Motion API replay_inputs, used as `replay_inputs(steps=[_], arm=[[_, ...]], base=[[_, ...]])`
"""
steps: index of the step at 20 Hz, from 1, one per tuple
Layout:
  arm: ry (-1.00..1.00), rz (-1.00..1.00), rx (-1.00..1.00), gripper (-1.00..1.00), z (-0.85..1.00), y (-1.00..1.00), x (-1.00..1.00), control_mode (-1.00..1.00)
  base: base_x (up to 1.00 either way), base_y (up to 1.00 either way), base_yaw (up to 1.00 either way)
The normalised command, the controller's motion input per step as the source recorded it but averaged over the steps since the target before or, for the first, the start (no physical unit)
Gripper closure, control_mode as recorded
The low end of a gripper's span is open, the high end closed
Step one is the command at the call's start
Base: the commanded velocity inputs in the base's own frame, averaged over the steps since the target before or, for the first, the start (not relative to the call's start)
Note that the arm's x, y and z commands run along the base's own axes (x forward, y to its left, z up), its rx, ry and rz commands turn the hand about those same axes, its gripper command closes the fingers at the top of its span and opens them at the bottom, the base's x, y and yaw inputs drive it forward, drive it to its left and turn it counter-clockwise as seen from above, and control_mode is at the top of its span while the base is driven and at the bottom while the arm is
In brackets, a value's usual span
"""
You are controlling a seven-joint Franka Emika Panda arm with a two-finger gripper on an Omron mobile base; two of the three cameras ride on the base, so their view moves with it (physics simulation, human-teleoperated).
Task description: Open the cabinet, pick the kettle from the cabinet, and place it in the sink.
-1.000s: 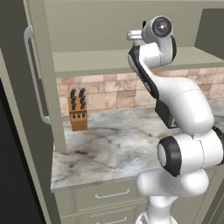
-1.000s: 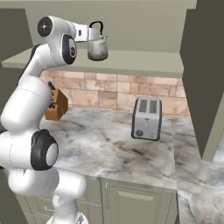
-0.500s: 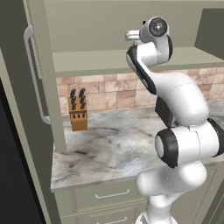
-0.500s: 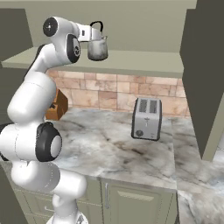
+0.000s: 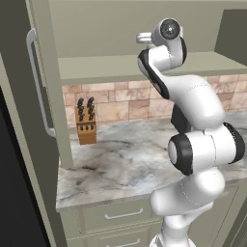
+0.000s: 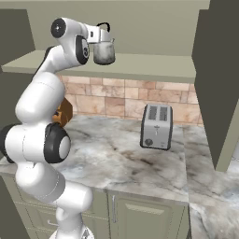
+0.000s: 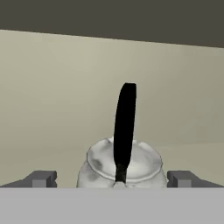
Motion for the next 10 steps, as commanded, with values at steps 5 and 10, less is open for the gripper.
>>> replay_inputs(steps=[5, 10], arm=[[0.00, -0.02, 0.00, -1.00, 0.00, 0.00, 0.29, -1.00], [0.00, -0.02, 0.00, -1.00, 0.00, 0.00, 0.25, -1.00]], base=[[0.00, 0.00, 0.00], [0.00, 0.00, 0.00]])
